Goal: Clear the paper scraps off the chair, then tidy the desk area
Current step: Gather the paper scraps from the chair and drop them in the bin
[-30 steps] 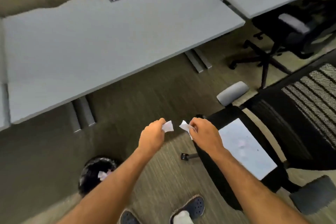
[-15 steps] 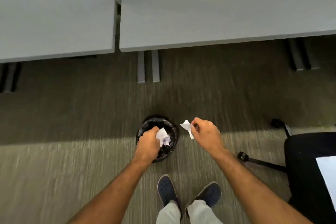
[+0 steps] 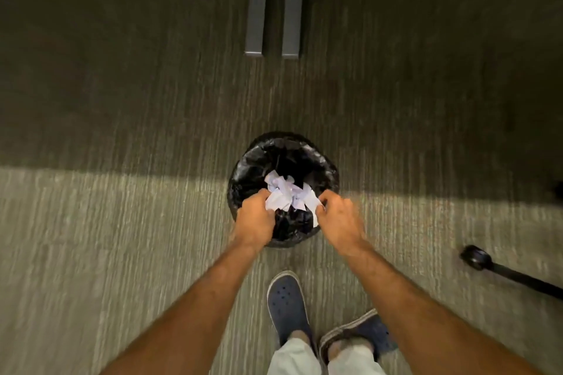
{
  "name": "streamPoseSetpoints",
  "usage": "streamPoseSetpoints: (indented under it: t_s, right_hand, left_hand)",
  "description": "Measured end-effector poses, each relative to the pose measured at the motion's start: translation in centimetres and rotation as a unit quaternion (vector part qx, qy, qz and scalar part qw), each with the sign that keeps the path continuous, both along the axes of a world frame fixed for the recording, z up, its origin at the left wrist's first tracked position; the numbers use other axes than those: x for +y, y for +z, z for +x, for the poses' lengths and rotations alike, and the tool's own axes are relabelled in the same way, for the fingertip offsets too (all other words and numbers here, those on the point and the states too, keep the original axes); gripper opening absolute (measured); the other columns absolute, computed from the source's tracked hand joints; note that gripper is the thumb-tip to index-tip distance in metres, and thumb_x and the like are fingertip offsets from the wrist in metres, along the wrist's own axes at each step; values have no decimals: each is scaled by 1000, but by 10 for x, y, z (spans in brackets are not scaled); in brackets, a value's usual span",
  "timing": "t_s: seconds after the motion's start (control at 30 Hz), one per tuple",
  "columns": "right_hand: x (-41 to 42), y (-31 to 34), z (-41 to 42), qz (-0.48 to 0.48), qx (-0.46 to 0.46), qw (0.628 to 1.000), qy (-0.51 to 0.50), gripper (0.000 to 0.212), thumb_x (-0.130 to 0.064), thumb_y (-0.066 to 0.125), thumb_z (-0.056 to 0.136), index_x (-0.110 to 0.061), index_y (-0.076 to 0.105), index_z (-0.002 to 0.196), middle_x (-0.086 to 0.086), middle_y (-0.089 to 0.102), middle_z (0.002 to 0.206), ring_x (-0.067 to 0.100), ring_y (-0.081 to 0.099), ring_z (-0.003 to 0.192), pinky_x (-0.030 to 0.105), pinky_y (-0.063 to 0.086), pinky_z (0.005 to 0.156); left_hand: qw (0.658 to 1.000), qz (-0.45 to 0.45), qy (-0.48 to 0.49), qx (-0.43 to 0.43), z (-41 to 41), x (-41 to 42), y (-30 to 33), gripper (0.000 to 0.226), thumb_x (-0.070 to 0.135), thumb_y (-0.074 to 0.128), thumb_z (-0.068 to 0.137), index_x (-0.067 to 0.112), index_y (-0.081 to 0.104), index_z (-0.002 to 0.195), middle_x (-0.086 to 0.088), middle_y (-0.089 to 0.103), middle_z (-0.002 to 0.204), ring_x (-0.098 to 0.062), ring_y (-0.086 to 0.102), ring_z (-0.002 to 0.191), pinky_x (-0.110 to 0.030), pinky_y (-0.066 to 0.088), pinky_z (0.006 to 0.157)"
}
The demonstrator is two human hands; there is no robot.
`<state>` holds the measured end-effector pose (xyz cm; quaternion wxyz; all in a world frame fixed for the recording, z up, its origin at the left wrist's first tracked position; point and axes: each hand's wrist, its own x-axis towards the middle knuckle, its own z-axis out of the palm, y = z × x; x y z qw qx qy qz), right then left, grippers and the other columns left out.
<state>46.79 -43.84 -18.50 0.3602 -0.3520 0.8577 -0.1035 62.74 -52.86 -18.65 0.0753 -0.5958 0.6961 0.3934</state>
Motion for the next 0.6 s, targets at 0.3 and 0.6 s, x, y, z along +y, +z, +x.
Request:
streamPoseSetpoints:
  t_s: [0.3, 0.6]
  right_hand:
    - [17, -4, 6, -30, -40, 999, -19, 50, -37, 60, 93, -20, 47, 139, -1, 60, 123, 17, 56, 113, 34, 48, 93]
    - [63, 154, -70, -49, 4, 996, -68, 48, -38, 55, 95, -26, 44, 140, -2, 54, 137, 18, 45, 128, 38, 41, 100]
  left_hand:
    - [1000, -10, -5, 26, 1, 2, -5, 45, 18, 72, 90, 26, 55, 130, 2, 64, 124, -19, 63, 105, -32, 48, 86]
    - [983, -26, -167, 72, -93, -21, 161, 54, 32, 68, 91, 21, 49, 140, 1, 56, 139, -20, 52, 126, -40, 44, 103]
